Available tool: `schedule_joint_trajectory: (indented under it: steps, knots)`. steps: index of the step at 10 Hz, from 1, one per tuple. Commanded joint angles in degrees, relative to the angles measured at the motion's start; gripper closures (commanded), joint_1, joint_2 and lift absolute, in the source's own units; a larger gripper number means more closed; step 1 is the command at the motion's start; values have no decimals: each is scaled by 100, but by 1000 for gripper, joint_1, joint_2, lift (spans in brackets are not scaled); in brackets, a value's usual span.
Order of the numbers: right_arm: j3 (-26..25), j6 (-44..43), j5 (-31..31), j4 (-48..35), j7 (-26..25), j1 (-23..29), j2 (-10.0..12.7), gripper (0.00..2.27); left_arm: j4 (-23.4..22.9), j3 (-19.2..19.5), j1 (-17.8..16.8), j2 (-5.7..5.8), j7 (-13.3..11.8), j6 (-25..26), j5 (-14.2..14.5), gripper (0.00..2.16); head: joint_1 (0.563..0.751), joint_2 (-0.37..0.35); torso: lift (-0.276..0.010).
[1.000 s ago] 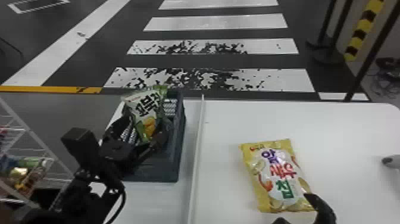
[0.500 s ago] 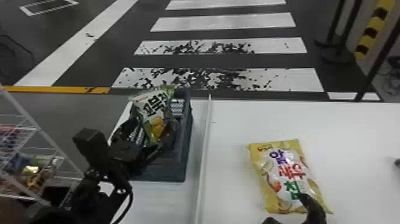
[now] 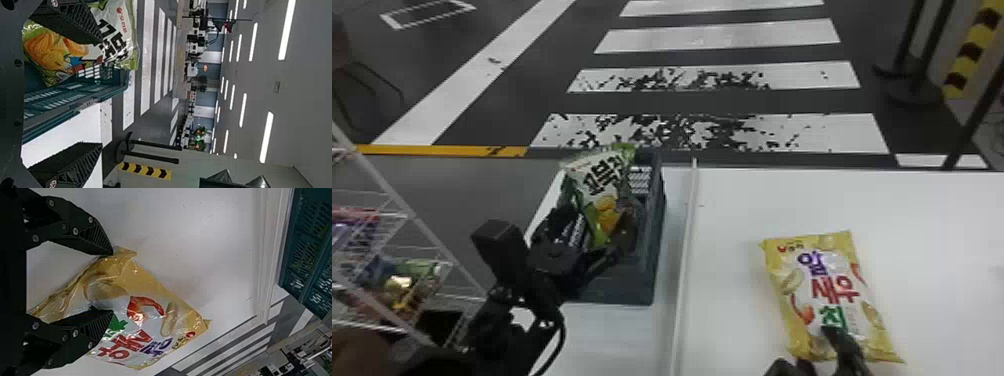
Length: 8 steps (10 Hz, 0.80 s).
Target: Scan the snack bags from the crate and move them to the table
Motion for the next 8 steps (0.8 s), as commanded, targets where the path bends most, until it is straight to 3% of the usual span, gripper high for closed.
schedule_joint_trajectory:
  steps: [1,3,5,8]
  knots:
    - [-5,-64,49,9,-165,48,-18,2246,93,-12,-58,-14,-38,0,22,66,695,182,-95]
    - [-14,-345,76,-9,-534,136,-61,2246,181,-21,-85,-40,-73,0,40,66,695,173,-95]
    - [-146,-662,-12,-71,-596,232,-70,2246,181,-21,-85,-40,-82,0,40,66,695,175,-95]
    - [-1253,-1154,-1524,-905,-315,681,-79,2246,216,-21,-76,-49,-82,0,40,66,695,185,-95]
